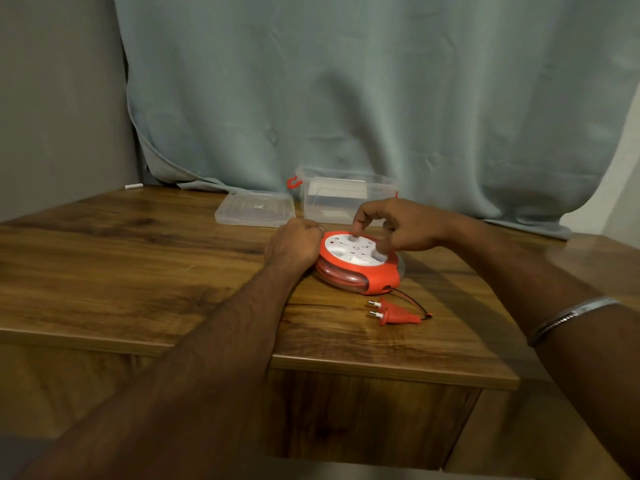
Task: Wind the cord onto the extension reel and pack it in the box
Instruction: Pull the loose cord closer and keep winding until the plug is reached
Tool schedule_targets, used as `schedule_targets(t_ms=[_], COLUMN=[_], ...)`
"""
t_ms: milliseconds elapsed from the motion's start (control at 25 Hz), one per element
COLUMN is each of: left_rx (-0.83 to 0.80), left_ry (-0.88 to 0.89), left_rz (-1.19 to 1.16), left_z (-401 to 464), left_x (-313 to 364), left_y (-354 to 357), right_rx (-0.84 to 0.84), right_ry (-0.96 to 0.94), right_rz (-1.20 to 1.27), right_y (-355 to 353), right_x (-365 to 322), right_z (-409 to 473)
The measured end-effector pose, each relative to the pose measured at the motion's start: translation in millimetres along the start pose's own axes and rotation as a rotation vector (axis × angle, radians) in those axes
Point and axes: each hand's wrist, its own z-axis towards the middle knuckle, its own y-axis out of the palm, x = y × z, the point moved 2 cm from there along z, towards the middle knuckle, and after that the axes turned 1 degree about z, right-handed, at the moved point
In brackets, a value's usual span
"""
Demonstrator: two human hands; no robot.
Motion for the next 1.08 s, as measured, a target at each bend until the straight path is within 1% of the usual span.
schedule_targets(t_ms=[120,400,560,640,720,880,960,1080], left_rx=[-0.007,-0.034,-0.060,-0.046,-0.034,-0.046,-0.050,-0.068], left_ry=[0.000,-0.007,0.049,0.052,0.040,0.031,0.051,0.122], left_rz=[-0.002,-0.020,0.081,0.073,0.063,0.069,0.068,0.156], left_z=[1,-1,-3,-4,-3,-2,-3,-5], left_x=[-2,1,3,3,2,2,2,3], left_y=[0,1,0,-1,-1,0,-1,-2], right_rx=[-0.080,-0.030,0.038,0.081,0.089,0.131,0.169,0.213], right_ry=[0.022,-0.059,0.008,0.060,0.110,0.157,0.193,0.249], right_rz=[0.023,-0.051,-0.137,-0.143,-0.152,-0.138,-0.150,-0.208], right_y=[-2,-3,9,9,8,19,21,22], right_x=[8,-3,-15,-17,-17,-17,-19,-24], right_z=[-2,-6,-7,-7,-9,-9,-8,-8])
